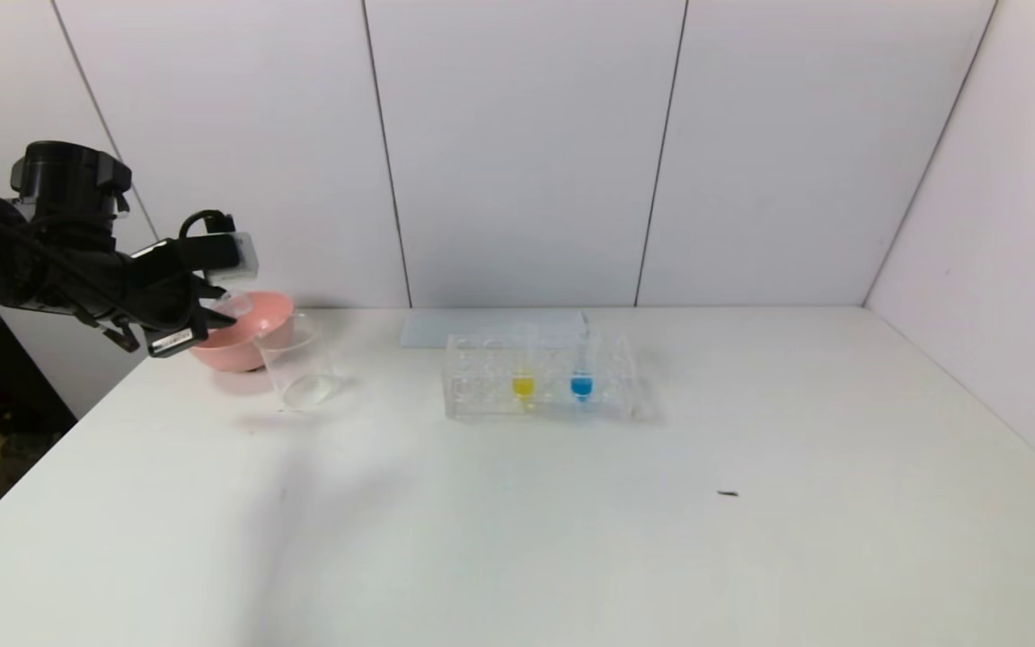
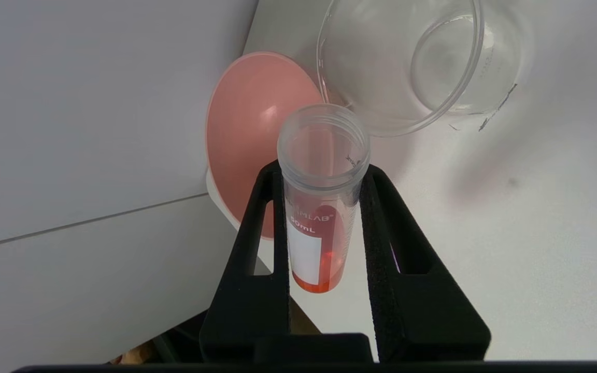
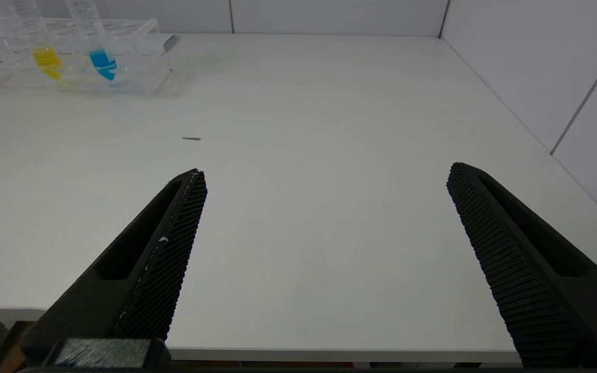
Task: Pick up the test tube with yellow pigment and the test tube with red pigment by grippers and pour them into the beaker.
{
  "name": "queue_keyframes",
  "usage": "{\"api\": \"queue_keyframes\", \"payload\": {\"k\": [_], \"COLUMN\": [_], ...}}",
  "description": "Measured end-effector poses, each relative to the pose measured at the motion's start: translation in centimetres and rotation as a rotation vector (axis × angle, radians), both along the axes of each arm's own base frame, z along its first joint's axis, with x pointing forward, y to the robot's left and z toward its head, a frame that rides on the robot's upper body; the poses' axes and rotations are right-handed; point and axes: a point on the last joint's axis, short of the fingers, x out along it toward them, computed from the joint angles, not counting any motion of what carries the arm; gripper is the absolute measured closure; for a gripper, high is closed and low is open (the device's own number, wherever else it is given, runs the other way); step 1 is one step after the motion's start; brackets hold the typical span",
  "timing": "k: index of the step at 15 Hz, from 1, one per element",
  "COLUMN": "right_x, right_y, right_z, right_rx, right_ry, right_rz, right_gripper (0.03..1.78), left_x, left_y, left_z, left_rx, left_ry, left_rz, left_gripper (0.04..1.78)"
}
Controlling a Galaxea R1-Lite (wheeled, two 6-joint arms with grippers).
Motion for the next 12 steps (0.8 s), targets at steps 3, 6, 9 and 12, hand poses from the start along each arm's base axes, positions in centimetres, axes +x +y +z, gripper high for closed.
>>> {"api": "queue_keyframes", "payload": {"k": [3, 6, 9, 12], "right_x": [0.0, 0.0, 0.0, 0.0], "right_y": [0.0, 0.0, 0.0, 0.0], "right_z": [0.0, 0.0, 0.0, 0.0], "right_rx": [0.0, 0.0, 0.0, 0.0], "right_ry": [0.0, 0.0, 0.0, 0.0], "right_rz": [0.0, 0.0, 0.0, 0.0], "right_gripper": [0.11, 0.11, 0.11, 0.11], "left_x": [-0.06, -0.15, -0.19, -0.15], "left_y": [-0.02, -0.17, -0.28, -0.28], "left_z": [0.06, 0.22, 0.27, 0.29], "left_rx": [0.004, 0.009, 0.011, 0.014], "left_ry": [0.019, 0.04, 0.057, 0.055], "left_rz": [-0.005, -0.013, -0.02, -0.022], "left_gripper": [1.38, 1.38, 1.38, 1.38]}}
